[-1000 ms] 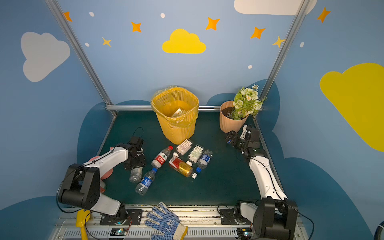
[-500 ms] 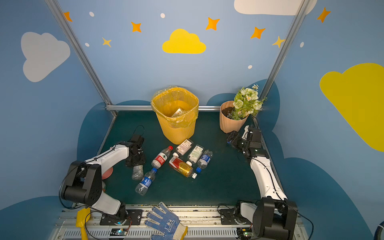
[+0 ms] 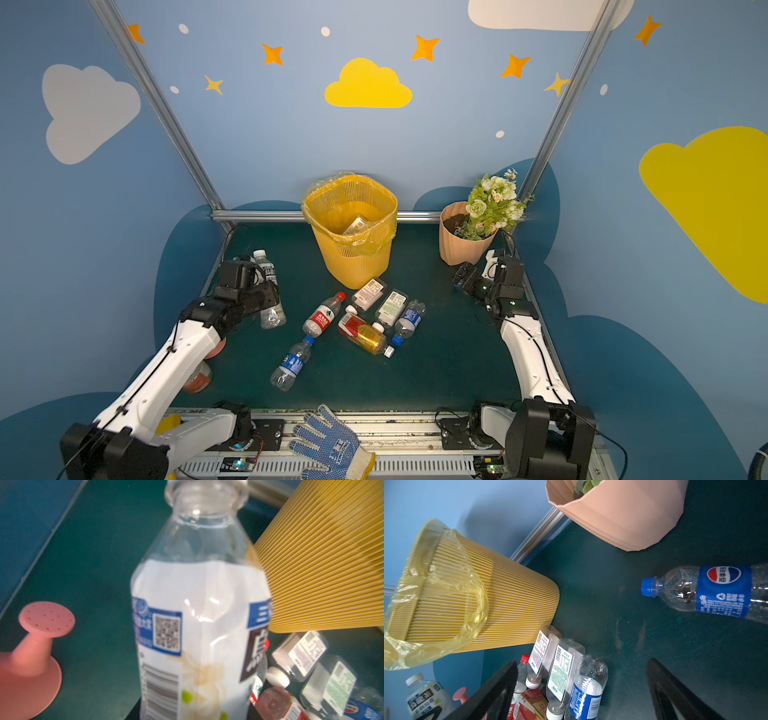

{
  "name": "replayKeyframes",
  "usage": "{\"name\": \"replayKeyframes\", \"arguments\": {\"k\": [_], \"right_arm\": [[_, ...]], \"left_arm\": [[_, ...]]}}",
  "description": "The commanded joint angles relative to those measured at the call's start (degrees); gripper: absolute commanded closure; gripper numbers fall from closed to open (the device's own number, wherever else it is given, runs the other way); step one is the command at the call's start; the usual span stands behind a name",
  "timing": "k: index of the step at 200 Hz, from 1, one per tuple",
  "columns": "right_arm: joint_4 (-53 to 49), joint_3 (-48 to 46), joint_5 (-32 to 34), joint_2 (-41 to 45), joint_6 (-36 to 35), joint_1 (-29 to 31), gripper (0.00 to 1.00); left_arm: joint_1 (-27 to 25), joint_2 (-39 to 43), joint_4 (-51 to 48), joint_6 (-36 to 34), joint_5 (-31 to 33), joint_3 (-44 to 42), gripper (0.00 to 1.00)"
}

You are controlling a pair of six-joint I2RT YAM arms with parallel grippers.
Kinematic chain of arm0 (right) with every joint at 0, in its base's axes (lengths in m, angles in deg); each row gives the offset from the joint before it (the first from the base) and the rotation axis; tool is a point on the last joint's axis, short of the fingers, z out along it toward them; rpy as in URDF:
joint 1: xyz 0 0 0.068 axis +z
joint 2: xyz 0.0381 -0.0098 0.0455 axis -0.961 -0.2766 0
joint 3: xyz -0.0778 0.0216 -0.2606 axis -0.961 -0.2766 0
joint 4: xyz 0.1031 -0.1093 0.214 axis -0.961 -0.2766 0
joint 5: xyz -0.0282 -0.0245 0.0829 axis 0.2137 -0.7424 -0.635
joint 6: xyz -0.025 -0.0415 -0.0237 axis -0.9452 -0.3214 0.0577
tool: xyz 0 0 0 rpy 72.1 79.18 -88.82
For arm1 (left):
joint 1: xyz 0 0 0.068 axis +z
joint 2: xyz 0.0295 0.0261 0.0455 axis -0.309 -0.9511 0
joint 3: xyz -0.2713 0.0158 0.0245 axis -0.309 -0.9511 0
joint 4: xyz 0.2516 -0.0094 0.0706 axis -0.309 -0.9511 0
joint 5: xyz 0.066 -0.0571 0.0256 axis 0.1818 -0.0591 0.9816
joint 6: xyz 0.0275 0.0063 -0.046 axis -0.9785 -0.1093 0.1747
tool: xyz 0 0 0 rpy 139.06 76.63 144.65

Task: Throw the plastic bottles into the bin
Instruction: 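Lift the water bottle with the left gripper and release it into the bin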

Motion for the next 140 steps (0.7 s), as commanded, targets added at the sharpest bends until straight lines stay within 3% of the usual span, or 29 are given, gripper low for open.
{"name": "replayKeyframes", "arguments": {"k": [1, 25, 56, 80, 102, 122, 140], "right_arm": [[1.49, -1.13, -1.55, 2.08, -0.72, 0.28, 0.07], [2.23, -1.77, -1.42, 2.62, -0.05, 0.55, 0.07], [2.00, -1.82, -1.57, 3.10, 0.19, 1.13, 0.07], [1.19, -1.84, -1.02, 4.11, -0.05, 1.47, 0.07], [0.50, -1.86, -0.48, 5.36, -0.01, 1.57, 0.07], [0.04, -1.98, -0.34, 6.32, 0.27, 1.90, 0.07], [0.19, -2.54, -0.24, 6.86, 0.76, 2.46, 0.07]], "left_arm": [[0.17, 5.52, 8.39, 1.53, 1.47, 1.78, 0.49], [0.02, 9.88, 20.40, 3.70, 1.75, 2.19, 0.49], [-1.62, 8.16, 31.98, 4.02, 0.96, 7.26, 0.51], [-6.58, 3.96, 40.79, -2.00, 3.90, 12.36, 0.52], [-13.32, -1.88, 47.68, -12.64, 8.03, 17.74, 0.51], [-16.15, -9.81, 47.24, -16.69, 6.33, 24.71, 0.49], [-16.22, -18.68, 38.68, -15.22, 2.87, 33.12, 0.48]]}}
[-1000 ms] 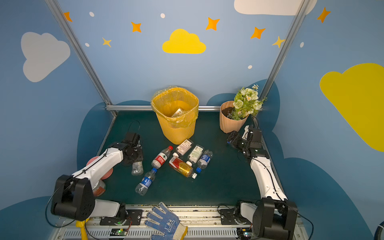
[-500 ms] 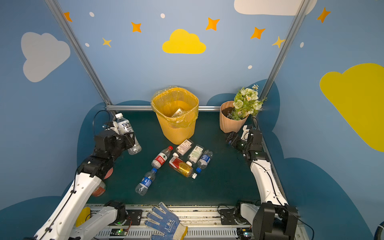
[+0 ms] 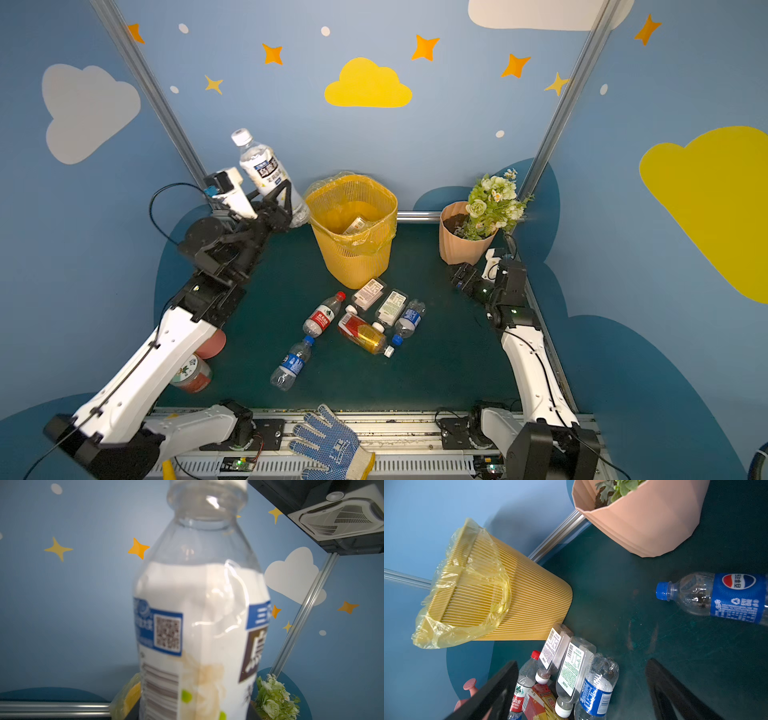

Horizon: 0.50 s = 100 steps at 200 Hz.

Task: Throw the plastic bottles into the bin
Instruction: 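Lift the water bottle with the left gripper and release it into the bin, then draw the left gripper back from the bin toward the table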

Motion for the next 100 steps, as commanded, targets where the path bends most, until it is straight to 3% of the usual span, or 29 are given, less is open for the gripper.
{"name": "replayKeyframes", "arguments": {"k": [1, 27, 44, 68, 100], "right_arm": [[-0.59, -1.18, 0.44, 1.37, 0.47, 0.82, 0.07], [-1.27, -1.68, 0.39, 1.98, 0.77, 1.61, 0.07], [-2.02, -1.29, 0.96, 2.51, 0.50, 1.79, 0.07], [-3.03, 0.06, 1.71, 2.87, -0.38, 1.93, 0.07], [-2.71, 0.64, 1.47, 1.71, -0.28, 2.12, 0.07]], "left_arm": [[-0.33, -9.18, -4.73, -4.00, -2.43, 8.14, 0.48], [-0.35, -23.27, -27.57, -2.77, -5.61, 24.51, 0.39], [-0.36, -27.63, -36.32, -1.43, -4.59, 30.97, 0.19], [-0.70, -22.80, -29.09, -1.86, -4.75, 26.81, 0.00], [-2.23, -12.43, -20.37, -5.46, -2.56, 19.92, 0.00]]}}
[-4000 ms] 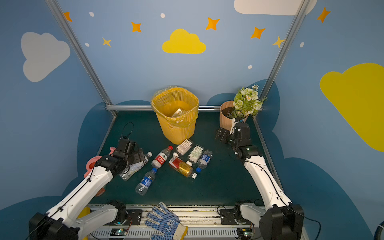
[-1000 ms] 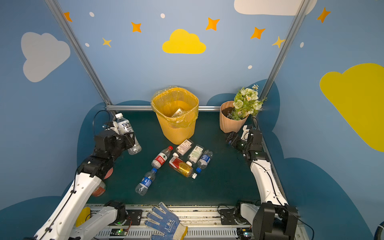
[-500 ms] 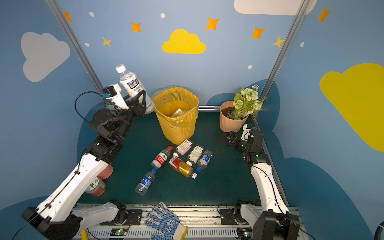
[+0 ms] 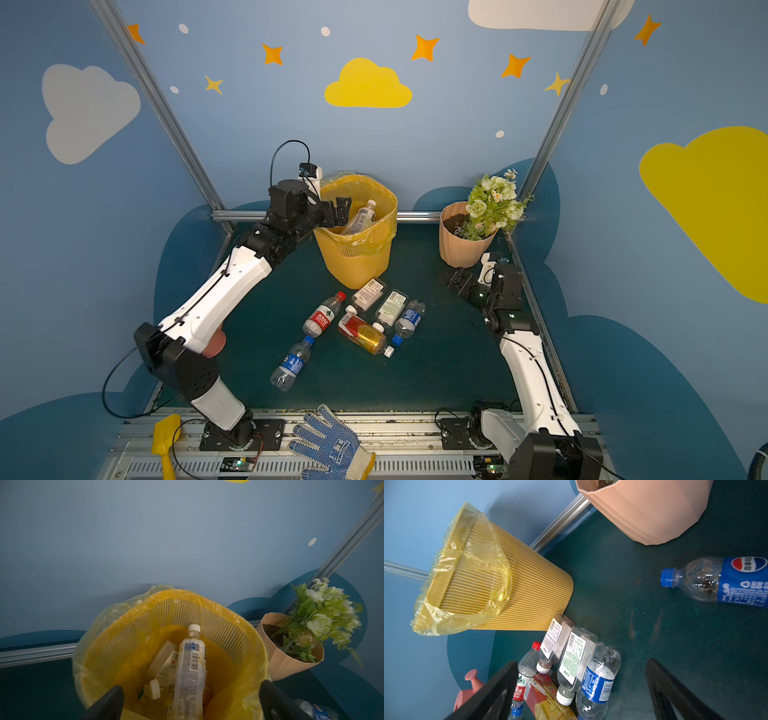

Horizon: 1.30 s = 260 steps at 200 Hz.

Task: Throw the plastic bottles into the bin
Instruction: 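Draw the left gripper back from the bin toward the table, then grasp the red-and-gold can with the right gripper while the left gripper lowers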

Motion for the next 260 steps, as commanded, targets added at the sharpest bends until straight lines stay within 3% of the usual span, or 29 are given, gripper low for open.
{"name": "replayKeyframes", "arguments": {"k": [1, 78, 155, 199, 220, 235, 260], "right_arm": [[-0.52, 1.74, 0.54, -0.11, -0.64, 0.42, 0.07], [0.47, 3.33, 1.77, -4.24, 0.23, 5.37, 0.07], [0.38, 5.22, 5.15, -10.25, 2.25, 13.89, 0.07], [-0.06, 5.53, 8.83, -13.97, 3.22, 18.70, 0.08], [-0.84, 5.50, 9.52, -14.52, 2.97, 18.71, 0.07], [-2.17, 5.72, 10.73, -14.43, 2.28, 18.75, 0.07], [-3.01, 5.71, 11.51, -14.03, 1.44, 18.71, 0.07]], "left_arm": [[-1.27, 10.22, 7.19, -3.06, 1.82, -1.06, 0.00], [-2.07, 28.00, 12.03, -5.41, 10.59, -23.76, 0.00], [-1.72, 37.02, 3.57, 0.32, 13.47, -38.50, 0.00], [-2.84, 35.36, -2.84, 3.82, 8.62, -42.76, 0.00], [-5.79, 33.40, -3.34, 2.72, 5.59, -44.00, 0.00], [-8.72, 31.06, -5.31, 1.51, 6.79, -43.45, 0.00], [-12.40, 26.65, -9.52, 7.24, 6.94, -41.46, 0.00]]}}
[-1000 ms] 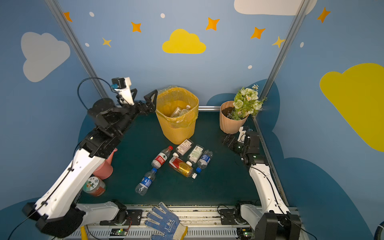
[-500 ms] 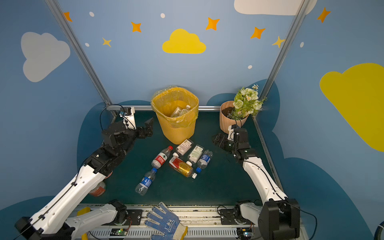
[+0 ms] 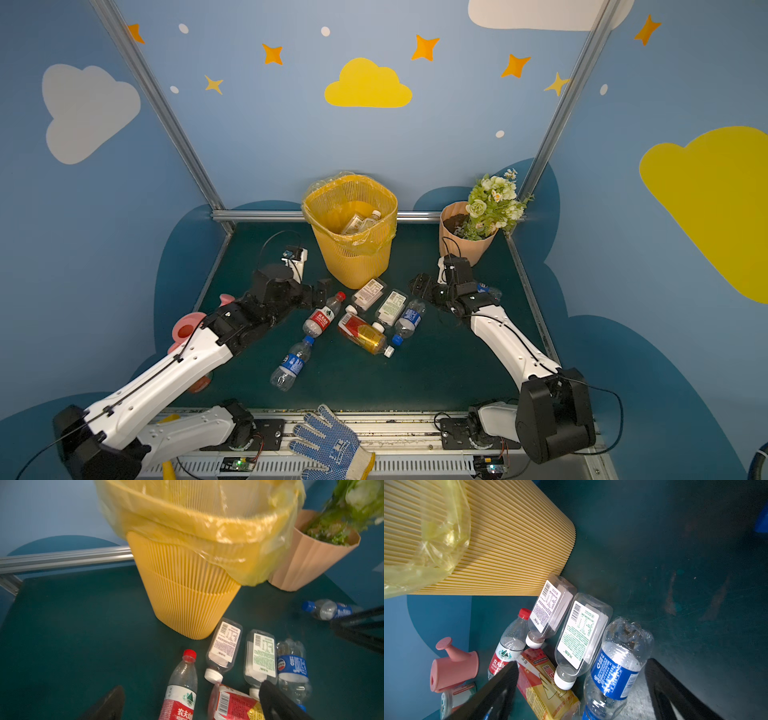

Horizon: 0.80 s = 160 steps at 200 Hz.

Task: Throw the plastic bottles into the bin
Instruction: 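Grasp the red-and-gold can with the right gripper while the left gripper lowers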

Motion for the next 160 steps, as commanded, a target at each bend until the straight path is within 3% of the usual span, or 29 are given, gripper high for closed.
{"name": "replayKeyframes", "arguments": {"k": [1, 21, 47, 68, 160], "right_arm": [[-2.05, 1.65, 2.03, 0.46, -1.19, 0.02, 0.07], [-1.22, 1.60, -0.41, 0.65, -4.08, 0.19, 0.07], [-3.93, 4.03, -2.03, 0.28, -13.46, 3.76, 0.08], [-8.47, 7.42, -1.54, -1.75, -20.71, 8.32, 0.08], [-19.24, 22.22, 3.21, -21.00, -36.81, 29.11, 0.12]], "left_arm": [[-2.69, -2.68, -4.74, 4.14, -0.74, 1.66, 0.00], [-6.21, -3.74, -3.03, 7.63, 1.54, -0.81, 0.00], [-6.39, -2.05, -3.24, 15.58, 7.94, -3.80, 0.00], [-5.91, 0.80, -0.63, 16.50, 11.19, -7.54, 0.00], [7.16, 11.46, -2.38, 22.60, 7.22, -15.92, 0.00]]}}
